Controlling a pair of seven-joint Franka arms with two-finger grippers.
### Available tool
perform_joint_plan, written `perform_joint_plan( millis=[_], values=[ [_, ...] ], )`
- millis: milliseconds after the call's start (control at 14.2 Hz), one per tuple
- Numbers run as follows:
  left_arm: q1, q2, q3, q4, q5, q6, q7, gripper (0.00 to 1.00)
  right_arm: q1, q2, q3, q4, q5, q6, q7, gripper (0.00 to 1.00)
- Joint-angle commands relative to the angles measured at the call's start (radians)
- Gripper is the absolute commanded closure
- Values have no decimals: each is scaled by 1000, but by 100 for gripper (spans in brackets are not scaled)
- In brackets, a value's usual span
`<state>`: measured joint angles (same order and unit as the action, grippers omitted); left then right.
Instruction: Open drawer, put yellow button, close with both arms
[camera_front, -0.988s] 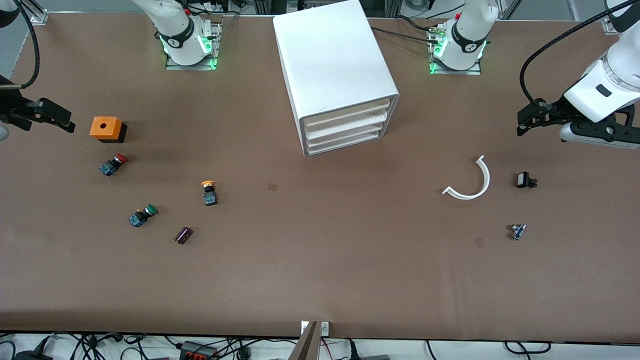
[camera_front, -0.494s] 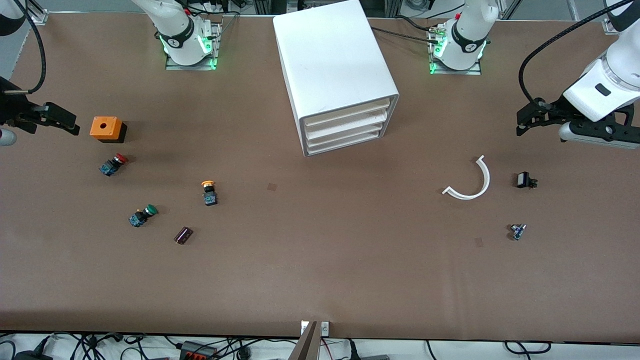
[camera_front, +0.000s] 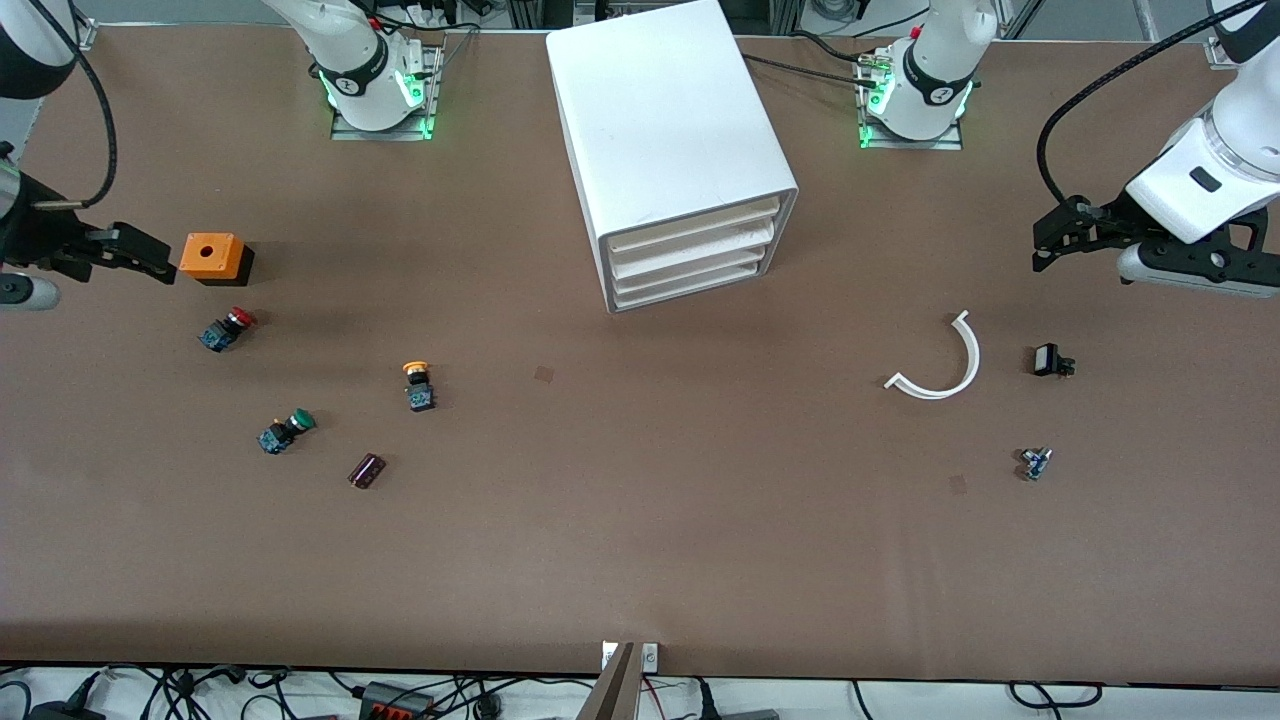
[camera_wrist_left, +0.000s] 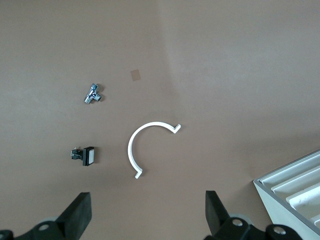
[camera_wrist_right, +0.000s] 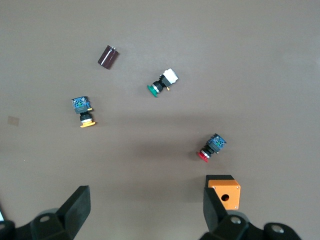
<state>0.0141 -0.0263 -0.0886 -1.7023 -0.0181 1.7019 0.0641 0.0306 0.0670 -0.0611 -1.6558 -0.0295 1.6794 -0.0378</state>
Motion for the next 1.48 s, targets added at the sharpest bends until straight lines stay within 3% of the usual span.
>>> perform_joint_plan(
  millis=[0, 706, 1412],
  values=[
    [0, 3, -2, 23, 6, -18, 14, 0, 31, 34, 4, -9, -9, 29, -2, 0],
    [0, 3, -3, 23, 6, -18, 16, 0, 129, 220, 4, -7, 0, 181, 10, 0],
    [0, 3, -3, 23, 6, -18, 16, 0, 178, 264, 6, -9, 3, 218, 10, 0]
  ],
)
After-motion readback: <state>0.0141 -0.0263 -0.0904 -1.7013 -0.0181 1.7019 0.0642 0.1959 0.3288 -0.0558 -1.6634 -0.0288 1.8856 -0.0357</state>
